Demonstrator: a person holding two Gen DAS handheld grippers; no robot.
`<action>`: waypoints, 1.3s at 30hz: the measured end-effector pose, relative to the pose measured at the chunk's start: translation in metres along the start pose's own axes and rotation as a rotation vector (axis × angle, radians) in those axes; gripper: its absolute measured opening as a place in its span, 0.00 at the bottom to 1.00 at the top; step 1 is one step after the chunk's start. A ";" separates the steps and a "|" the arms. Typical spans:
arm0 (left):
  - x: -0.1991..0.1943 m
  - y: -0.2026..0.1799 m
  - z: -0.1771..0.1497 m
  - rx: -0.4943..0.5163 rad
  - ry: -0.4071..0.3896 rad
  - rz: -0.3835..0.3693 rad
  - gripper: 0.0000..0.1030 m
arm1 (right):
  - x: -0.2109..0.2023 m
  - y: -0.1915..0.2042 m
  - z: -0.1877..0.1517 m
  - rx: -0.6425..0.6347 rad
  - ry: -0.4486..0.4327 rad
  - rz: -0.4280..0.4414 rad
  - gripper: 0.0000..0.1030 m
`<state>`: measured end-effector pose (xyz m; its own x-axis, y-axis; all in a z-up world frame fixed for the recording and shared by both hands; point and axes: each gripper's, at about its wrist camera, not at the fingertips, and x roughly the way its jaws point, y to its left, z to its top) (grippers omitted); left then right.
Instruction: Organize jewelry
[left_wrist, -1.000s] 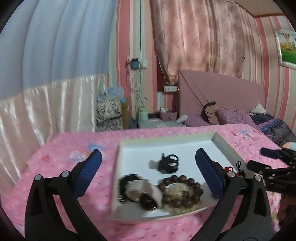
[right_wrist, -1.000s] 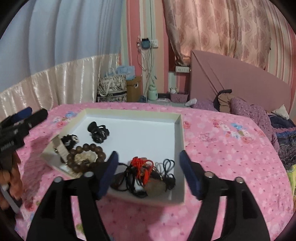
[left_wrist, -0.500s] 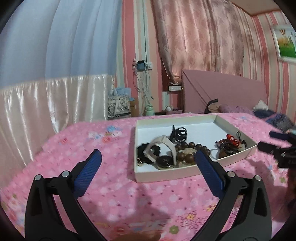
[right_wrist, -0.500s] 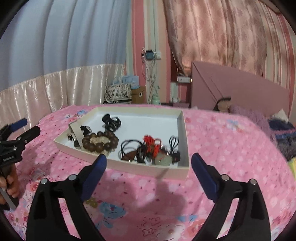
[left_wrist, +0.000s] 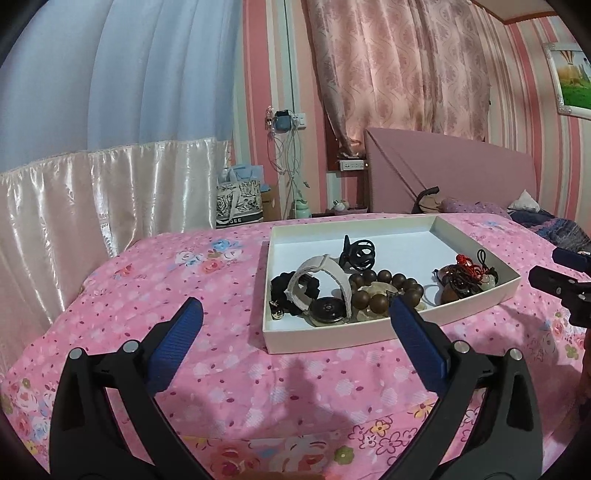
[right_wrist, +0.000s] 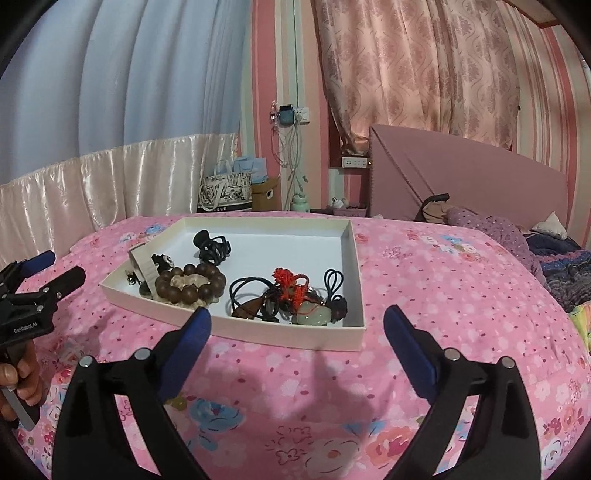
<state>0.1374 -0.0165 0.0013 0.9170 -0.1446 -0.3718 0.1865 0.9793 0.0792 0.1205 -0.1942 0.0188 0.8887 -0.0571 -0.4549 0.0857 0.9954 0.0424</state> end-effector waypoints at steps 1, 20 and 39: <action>0.000 0.001 0.000 -0.004 -0.001 0.000 0.97 | 0.000 -0.001 0.000 0.003 0.001 -0.004 0.92; 0.000 0.004 0.001 -0.021 -0.002 -0.002 0.97 | 0.003 0.002 -0.002 -0.002 0.012 -0.006 0.92; 0.005 0.002 0.000 -0.026 -0.005 -0.006 0.97 | 0.005 -0.005 -0.001 0.021 0.028 0.000 0.92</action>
<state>0.1420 -0.0147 -0.0003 0.9178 -0.1507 -0.3675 0.1825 0.9818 0.0531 0.1240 -0.1992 0.0152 0.8757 -0.0551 -0.4797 0.0959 0.9935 0.0609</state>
